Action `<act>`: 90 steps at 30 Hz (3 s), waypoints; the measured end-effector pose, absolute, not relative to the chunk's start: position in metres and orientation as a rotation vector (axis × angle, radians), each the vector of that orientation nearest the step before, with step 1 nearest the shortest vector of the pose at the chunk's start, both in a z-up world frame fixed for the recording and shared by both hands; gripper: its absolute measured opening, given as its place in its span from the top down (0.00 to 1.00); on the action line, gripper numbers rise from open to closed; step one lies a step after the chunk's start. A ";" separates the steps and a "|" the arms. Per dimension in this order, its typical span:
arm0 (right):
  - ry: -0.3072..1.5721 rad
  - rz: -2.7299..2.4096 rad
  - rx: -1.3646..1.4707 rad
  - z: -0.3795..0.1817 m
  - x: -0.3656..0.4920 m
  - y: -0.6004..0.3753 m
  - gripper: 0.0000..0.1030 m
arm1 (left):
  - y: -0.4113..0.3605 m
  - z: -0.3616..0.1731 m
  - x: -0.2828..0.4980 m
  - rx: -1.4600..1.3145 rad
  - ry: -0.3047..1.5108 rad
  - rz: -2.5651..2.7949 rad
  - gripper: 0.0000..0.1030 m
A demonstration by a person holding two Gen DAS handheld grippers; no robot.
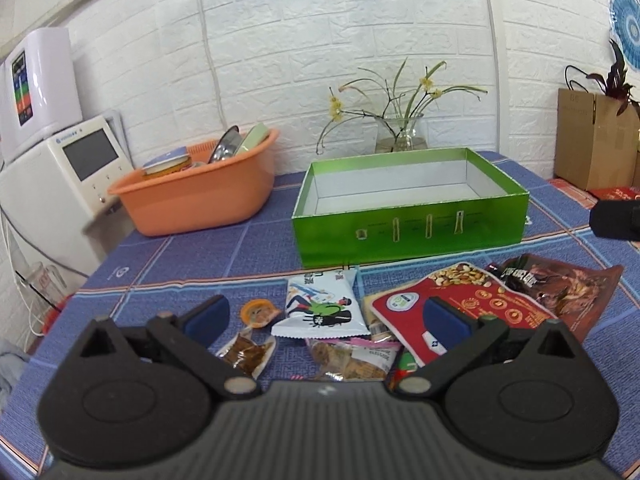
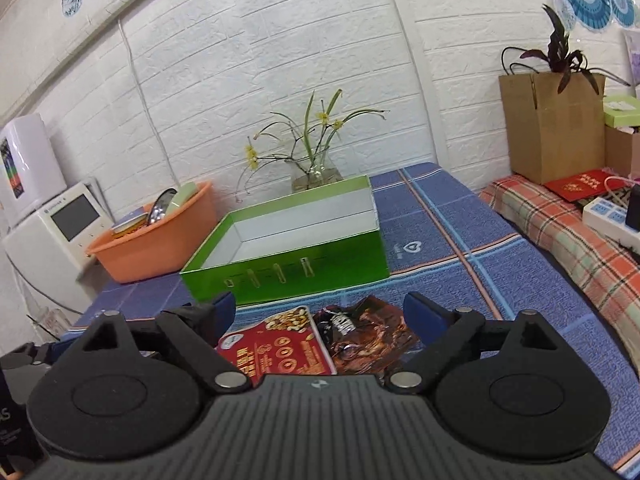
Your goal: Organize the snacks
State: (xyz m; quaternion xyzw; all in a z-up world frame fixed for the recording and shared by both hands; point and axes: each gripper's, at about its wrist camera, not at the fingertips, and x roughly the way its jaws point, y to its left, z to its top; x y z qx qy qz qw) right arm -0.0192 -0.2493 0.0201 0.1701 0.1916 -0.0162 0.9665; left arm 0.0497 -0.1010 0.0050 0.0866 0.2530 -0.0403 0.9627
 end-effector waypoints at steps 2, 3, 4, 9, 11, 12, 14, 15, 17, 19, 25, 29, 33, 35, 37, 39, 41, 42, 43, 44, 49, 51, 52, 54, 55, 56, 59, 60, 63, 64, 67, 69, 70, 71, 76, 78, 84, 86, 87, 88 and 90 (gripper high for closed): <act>0.390 -0.028 0.353 0.020 -0.023 -0.245 0.00 | -0.100 0.006 0.048 0.164 0.509 -0.083 0.00; 0.392 -0.026 0.349 0.020 -0.023 -0.244 0.00 | -0.098 0.006 0.046 0.153 0.506 -0.089 0.00; 0.394 -0.026 0.338 0.020 -0.024 -0.240 0.00 | -0.097 0.006 0.046 0.141 0.506 -0.093 0.00; 0.395 -0.049 0.257 0.019 -0.027 -0.225 0.00 | -0.092 0.006 0.042 0.119 0.510 -0.097 0.00; 0.391 -0.078 0.211 0.019 -0.027 -0.218 0.00 | -0.088 0.006 0.040 0.110 0.512 -0.096 0.00; 0.387 -0.088 0.191 0.019 -0.027 -0.216 0.00 | -0.087 0.006 0.040 0.108 0.512 -0.093 0.00; 0.387 -0.101 0.165 0.018 -0.028 -0.213 0.00 | -0.084 0.005 0.039 0.105 0.513 -0.089 0.00; 0.389 -0.099 0.163 0.018 -0.028 -0.212 0.00 | -0.083 0.005 0.039 0.104 0.513 -0.089 0.00; 0.394 -0.097 0.168 0.018 -0.028 -0.211 0.00 | -0.081 0.005 0.037 0.098 0.514 -0.091 0.00; 0.399 -0.099 0.168 0.018 -0.028 -0.212 0.00 | -0.079 0.005 0.036 0.096 0.514 -0.092 0.00; 0.425 -0.104 0.181 0.015 -0.026 -0.209 0.00 | -0.075 0.003 0.039 0.090 0.532 -0.092 0.00; 0.435 -0.096 0.207 0.012 -0.026 -0.211 0.00 | -0.075 0.002 0.038 0.095 0.533 -0.092 0.00; 0.442 -0.093 0.223 0.013 -0.023 -0.216 0.00 | -0.076 0.001 0.039 0.100 0.537 -0.094 0.00; 0.437 -0.104 0.208 0.015 -0.022 -0.217 0.00 | -0.077 0.001 0.039 0.103 0.540 -0.093 0.00; 0.431 -0.116 0.189 0.018 -0.021 -0.217 0.00 | -0.077 0.000 0.040 0.106 0.542 -0.093 0.00; 0.427 -0.121 0.185 0.018 -0.022 -0.217 0.00 | -0.078 -0.001 0.039 0.107 0.543 -0.094 0.00; 0.433 -0.113 0.191 0.017 -0.022 -0.218 0.00 | -0.078 -0.001 0.039 0.108 0.545 -0.095 0.00; 0.436 -0.111 0.193 0.015 -0.022 -0.218 0.00 | -0.078 -0.001 0.039 0.109 0.546 -0.096 0.00; 0.439 -0.110 0.195 0.015 -0.022 -0.217 0.00 | -0.078 -0.001 0.039 0.110 0.547 -0.096 0.00; 0.443 -0.110 0.195 0.014 -0.022 -0.217 0.00 | -0.078 -0.002 0.039 0.110 0.548 -0.097 0.00; 0.463 -0.109 0.198 0.012 -0.023 -0.215 0.00 | -0.078 -0.005 0.036 0.119 0.561 -0.095 0.00; 0.477 -0.109 0.198 0.010 -0.026 -0.214 0.00 | -0.076 -0.008 0.032 0.121 0.575 -0.088 0.00; 0.486 -0.108 0.195 0.010 -0.030 -0.214 0.00 | -0.075 -0.009 0.028 0.122 0.586 -0.084 0.00; 0.497 -0.100 0.172 0.007 -0.041 -0.212 0.00 | -0.073 -0.012 0.018 0.121 0.601 -0.083 0.00; 0.504 -0.097 0.157 0.006 -0.047 -0.211 0.00 | -0.072 -0.013 0.013 0.118 0.608 -0.082 0.00; 0.514 -0.098 0.143 0.004 -0.054 -0.211 0.00 | -0.072 -0.013 0.008 0.115 0.616 -0.078 0.00; 0.535 -0.108 0.138 0.000 -0.068 -0.211 0.00 | -0.072 -0.013 -0.002 0.114 0.624 -0.090 0.00; 0.537 -0.108 0.142 0.000 -0.070 -0.211 0.00 | -0.073 -0.012 -0.004 0.120 0.622 -0.094 0.00; 0.541 -0.099 0.149 -0.001 -0.074 -0.209 0.00 | -0.078 -0.010 -0.009 0.130 0.614 -0.099 0.00; 0.543 -0.095 0.148 -0.001 -0.075 -0.208 0.00 | -0.078 -0.010 -0.011 0.129 0.616 -0.103 0.00; 0.550 -0.077 0.136 -0.002 -0.076 -0.202 0.00 | -0.078 -0.010 -0.014 0.128 0.620 -0.100 0.00; 0.553 -0.065 0.135 -0.004 -0.078 -0.200 0.00 | -0.077 -0.011 -0.016 0.125 0.622 -0.096 0.00; 0.555 -0.059 0.138 -0.006 -0.079 -0.199 0.00 | -0.077 -0.011 -0.017 0.123 0.624 -0.094 0.00; 0.559 -0.053 0.142 -0.007 -0.080 -0.198 0.00 | -0.077 -0.012 -0.017 0.123 0.626 -0.094 0.00; 0.468 -0.039 0.194 -0.009 -0.081 -0.211 0.00 | -0.070 -0.014 -0.014 0.070 0.599 -0.150 0.00; 0.332 -0.034 0.242 -0.002 -0.078 -0.229 0.00 | -0.063 -0.011 -0.006 -0.017 0.548 -0.213 0.00; 0.393 0.161 0.327 0.013 -0.004 -0.269 0.00 | -0.076 -0.004 0.043 -0.145 0.614 -0.341 0.00; 0.490 0.213 0.393 0.005 0.026 -0.274 0.00 | -0.088 -0.008 0.059 -0.125 0.652 -0.317 0.00; 0.538 0.226 0.424 -0.002 0.040 -0.275 0.00 | -0.094 -0.012 0.066 -0.109 0.667 -0.322 0.00; 0.573 0.228 0.446 -0.008 0.051 -0.275 0.05 | -0.099 -0.016 0.074 -0.085 0.686 -0.319 0.00; 0.643 0.247 0.495 -0.022 0.071 -0.274 0.19 | -0.107 -0.026 0.088 -0.060 0.744 -0.286 0.00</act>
